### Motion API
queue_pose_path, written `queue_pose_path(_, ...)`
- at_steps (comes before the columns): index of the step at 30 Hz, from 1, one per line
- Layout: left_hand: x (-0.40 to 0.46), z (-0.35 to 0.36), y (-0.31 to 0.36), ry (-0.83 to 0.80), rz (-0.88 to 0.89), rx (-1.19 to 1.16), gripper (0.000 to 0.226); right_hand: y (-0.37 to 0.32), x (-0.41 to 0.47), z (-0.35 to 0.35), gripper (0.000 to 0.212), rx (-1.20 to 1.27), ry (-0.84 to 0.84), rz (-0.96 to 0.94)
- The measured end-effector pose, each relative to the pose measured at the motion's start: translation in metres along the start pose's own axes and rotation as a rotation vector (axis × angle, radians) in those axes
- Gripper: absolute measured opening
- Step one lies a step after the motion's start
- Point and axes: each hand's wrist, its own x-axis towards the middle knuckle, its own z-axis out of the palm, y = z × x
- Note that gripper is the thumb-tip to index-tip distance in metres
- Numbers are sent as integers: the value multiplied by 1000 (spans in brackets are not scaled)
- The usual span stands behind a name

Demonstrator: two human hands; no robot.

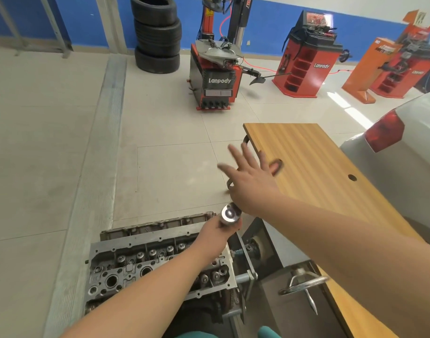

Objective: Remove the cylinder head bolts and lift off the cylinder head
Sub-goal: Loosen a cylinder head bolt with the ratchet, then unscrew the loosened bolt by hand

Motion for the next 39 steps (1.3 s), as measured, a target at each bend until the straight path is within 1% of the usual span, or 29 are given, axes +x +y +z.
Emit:
queue_pose_path(1, 0, 1, 1, -1, 11, -12, 29, 7, -6, -1, 32, 60, -66, -61)
queue_pose_path(2, 0, 2, 1, -1, 24, -19, 28, 11, -14, 0, 33, 175, -167, -71)
queue_pose_path(3, 1, 3, 0, -5, 41, -20, 25, 14, -22, 2, 48, 323, -273, -34)
queue_pose_path(4, 2, 3, 1, -13, 57, -19, 23, 16, -29, 4, 55, 436, -364, 11)
queue_pose_path(5, 2, 3, 1, -23, 69, -18, 22, 16, -35, 6, 56, 529, -421, 36)
queue_pose_path(8, 1, 2, 4, -46, 81, -14, 32, 20, -44, 14, 53, 855, -555, 103)
queue_pose_path(10, 1, 2, 4, -50, 87, -16, 27, 19, -45, 15, 51, 938, -537, 136)
queue_pose_path(12, 1, 1, 4, -46, 86, -13, 20, 15, -45, 15, 51, 900, -489, 147)
queue_pose_path(14, 1, 1, 3, -50, 82, 18, 20, 13, -45, 15, 55, 883, -477, 154)
queue_pose_path(17, 3, 1, 3, -28, 75, 52, 13, 20, -47, 5, 57, 1032, -496, 153)
queue_pose_path(18, 4, 1, 3, -8, 73, 71, 14, 26, -47, 0, 56, 1100, -488, 143)
queue_pose_path(21, 8, 4, -3, 18, 83, 89, 38, 50, -42, -11, 59, 1199, -376, 165)
queue_pose_path(24, 8, 7, -4, 8, 114, 93, 44, 84, -38, 2, 51, 1137, -243, 322)
queue_pose_path(26, 7, 8, -3, 6, 114, 105, 42, 108, -38, 27, 39, 1026, -232, 388)
queue_pose_path(28, 8, 9, -4, 17, 104, 105, 42, 134, -40, 58, 20, 869, -249, 430)
queue_pose_path(29, 8, 9, -6, 22, 108, 105, 43, 144, -41, 74, 26, 771, -268, 445)
queue_pose_path(31, 8, 8, -9, 34, 123, 107, 44, 162, -44, 102, 48, 596, -307, 450)
queue_pose_path(33, 7, 8, -9, 46, 125, 105, 40, 174, -45, 125, 57, 488, -310, 446)
queue_pose_path(35, 6, 8, -8, 57, 117, 110, 41, 188, -46, 145, 57, 421, -304, 438)
queue_pose_path(39, 5, 13, -9, 112, 107, 146, 40, 223, -48, 176, 41, 393, -287, 476)
